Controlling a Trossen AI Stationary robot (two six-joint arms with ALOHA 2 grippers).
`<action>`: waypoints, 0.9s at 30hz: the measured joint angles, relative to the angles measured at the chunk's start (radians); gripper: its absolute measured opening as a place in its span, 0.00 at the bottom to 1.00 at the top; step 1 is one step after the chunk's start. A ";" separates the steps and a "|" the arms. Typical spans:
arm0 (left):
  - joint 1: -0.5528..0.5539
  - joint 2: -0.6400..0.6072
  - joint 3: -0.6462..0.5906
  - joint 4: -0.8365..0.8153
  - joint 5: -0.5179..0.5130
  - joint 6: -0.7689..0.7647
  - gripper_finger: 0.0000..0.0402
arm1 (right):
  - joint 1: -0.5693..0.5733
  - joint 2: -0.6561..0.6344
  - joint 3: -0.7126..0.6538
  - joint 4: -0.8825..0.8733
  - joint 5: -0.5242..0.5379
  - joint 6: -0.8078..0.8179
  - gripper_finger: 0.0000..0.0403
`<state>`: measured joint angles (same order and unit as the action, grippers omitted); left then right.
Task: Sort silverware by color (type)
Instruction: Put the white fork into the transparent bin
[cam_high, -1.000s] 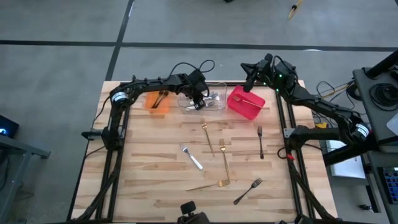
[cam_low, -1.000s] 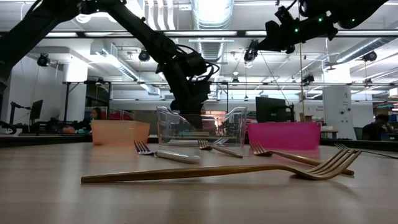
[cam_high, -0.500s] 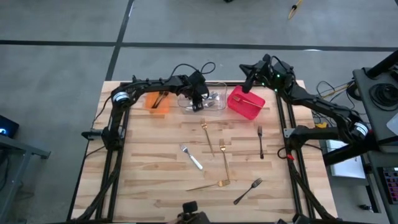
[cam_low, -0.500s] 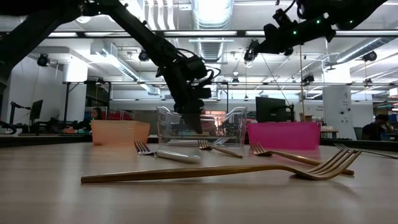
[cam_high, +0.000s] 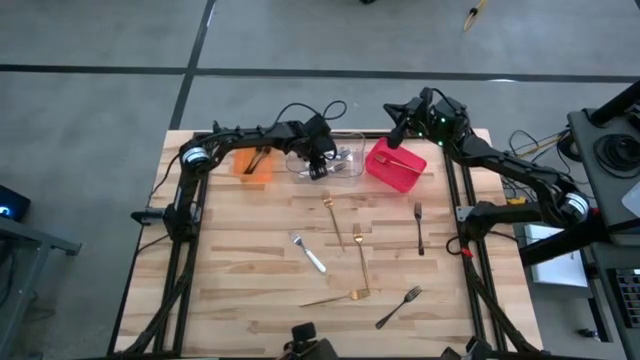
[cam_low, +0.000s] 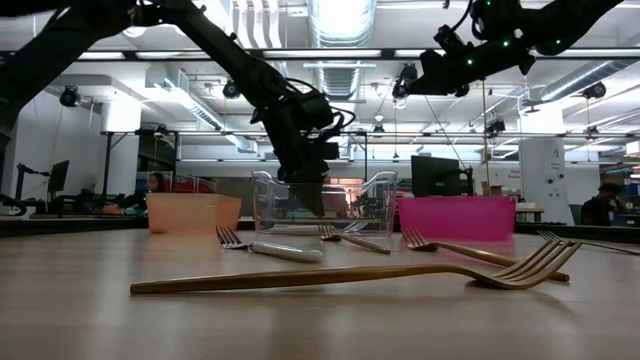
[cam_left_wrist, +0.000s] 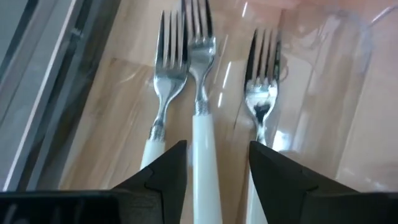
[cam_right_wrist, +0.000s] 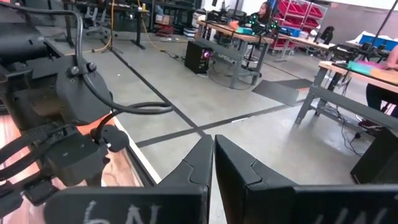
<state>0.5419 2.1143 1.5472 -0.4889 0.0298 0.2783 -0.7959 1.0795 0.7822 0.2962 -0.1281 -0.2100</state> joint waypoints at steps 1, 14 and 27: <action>0.000 0.000 0.009 -0.019 -0.005 0.000 0.38 | 0.000 0.002 0.000 0.000 0.000 0.000 0.02; 0.002 0.000 0.182 -0.259 0.004 0.205 0.38 | -0.014 0.002 0.000 -0.018 0.000 0.016 0.02; 0.002 0.093 0.254 -0.237 0.034 0.291 0.38 | -0.049 0.002 0.000 -0.040 0.001 0.029 0.02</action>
<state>0.5434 2.2070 1.8010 -0.7260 0.0635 0.5695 -0.8453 1.0813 0.7818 0.2565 -0.1272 -0.1806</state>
